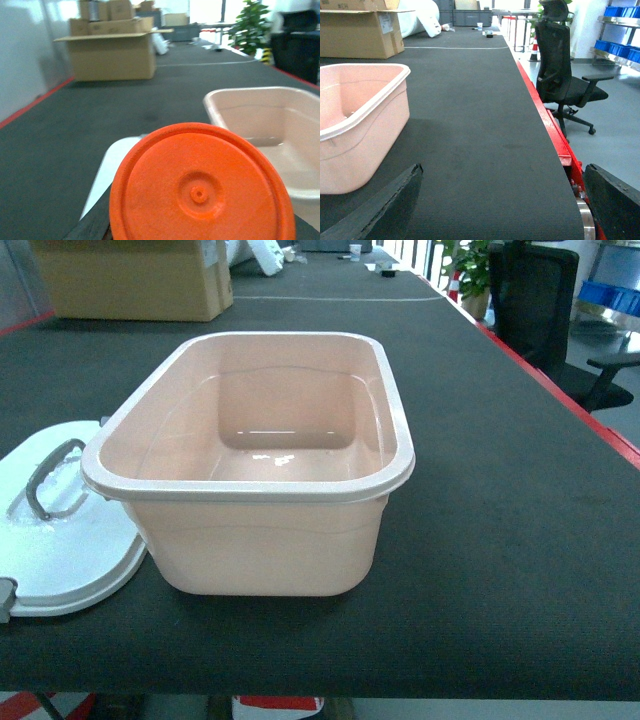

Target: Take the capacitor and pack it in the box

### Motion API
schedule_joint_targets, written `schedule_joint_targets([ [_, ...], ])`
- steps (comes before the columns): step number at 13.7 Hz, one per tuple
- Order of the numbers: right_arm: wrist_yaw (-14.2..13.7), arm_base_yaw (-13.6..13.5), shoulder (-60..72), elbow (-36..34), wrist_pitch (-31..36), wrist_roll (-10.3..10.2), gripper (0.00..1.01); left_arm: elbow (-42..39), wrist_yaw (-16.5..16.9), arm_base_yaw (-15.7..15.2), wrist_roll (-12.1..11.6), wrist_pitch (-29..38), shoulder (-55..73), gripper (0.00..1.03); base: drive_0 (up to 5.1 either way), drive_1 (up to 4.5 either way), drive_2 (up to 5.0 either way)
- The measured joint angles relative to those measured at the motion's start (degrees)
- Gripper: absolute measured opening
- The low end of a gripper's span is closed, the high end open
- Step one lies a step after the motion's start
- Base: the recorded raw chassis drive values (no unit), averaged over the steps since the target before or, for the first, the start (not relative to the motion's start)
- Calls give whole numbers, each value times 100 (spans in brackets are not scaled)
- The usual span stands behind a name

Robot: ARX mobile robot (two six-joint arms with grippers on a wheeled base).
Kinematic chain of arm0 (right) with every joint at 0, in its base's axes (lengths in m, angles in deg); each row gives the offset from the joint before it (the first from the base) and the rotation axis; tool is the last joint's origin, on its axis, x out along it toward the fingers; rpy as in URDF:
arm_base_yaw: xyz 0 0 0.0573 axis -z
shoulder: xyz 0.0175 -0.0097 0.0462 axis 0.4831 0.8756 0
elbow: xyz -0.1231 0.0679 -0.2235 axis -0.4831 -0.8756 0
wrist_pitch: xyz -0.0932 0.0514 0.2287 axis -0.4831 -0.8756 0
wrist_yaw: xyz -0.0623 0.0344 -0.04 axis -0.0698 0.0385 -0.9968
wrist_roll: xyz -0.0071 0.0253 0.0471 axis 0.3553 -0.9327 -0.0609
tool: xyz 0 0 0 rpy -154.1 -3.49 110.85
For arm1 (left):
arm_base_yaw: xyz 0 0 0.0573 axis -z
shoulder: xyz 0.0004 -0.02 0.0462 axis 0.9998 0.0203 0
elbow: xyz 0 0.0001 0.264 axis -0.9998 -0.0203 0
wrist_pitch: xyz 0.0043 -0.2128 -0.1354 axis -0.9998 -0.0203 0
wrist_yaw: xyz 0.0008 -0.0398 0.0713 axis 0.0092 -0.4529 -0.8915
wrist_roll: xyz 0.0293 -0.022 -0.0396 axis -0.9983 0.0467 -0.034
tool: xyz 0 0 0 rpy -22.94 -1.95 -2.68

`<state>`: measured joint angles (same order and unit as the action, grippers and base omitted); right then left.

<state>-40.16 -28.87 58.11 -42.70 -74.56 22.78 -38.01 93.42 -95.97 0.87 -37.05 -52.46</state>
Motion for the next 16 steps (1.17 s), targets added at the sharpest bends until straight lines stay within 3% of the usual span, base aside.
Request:
schedule_joint_targets([
  [1, 2, 0, 0, 0, 4, 0, 98, 350, 109, 280, 4, 839, 933, 44, 0, 0, 0],
  [2, 0, 0, 0, 0, 7, 0, 98, 933, -33, 575, -39, 1836, 2118, 44, 0, 0, 0],
  [3, 0, 0, 0, 0, 4, 0, 98, 1423, -234, 798, -24, 2308, 2940, 44, 0, 0, 0],
  [5, 0, 0, 0, 0, 2, 2, 98, 2013, -426, 1130, 4, 2433, 3821, 44, 0, 0, 0],
  [7, 0, 0, 0, 0, 2, 2, 98, 3241, -846, 2002, 42, 2105, 5469, 44, 0, 0, 0],
  [9, 0, 0, 0, 0, 4, 0, 98, 4096, -1104, 2527, 7, 2087, 6210, 44, 0, 0, 0],
  [10, 0, 0, 0, 0, 4, 0, 98, 4199, -1119, 2632, 4, 2085, 6391, 49, 0, 0, 0],
  [11, 0, 0, 0, 0, 4, 0, 98, 4203, -1143, 2686, 4, 2085, 6505, 62, 0, 0, 0],
  [12, 0, 0, 0, 0, 4, 0, 98, 4096, -1246, 2459, 31, 2076, 6312, 100, 0, 0, 0],
  [13, 0, 0, 0, 0, 2, 2, 98, 3934, -1239, 2179, 76, 2041, 6022, 97, 0, 0, 0],
  [16, 0, 0, 0, 0, 4, 0, 98, 3449, -1010, 739, 114, 2245, 5501, 98, 0, 0, 0],
])
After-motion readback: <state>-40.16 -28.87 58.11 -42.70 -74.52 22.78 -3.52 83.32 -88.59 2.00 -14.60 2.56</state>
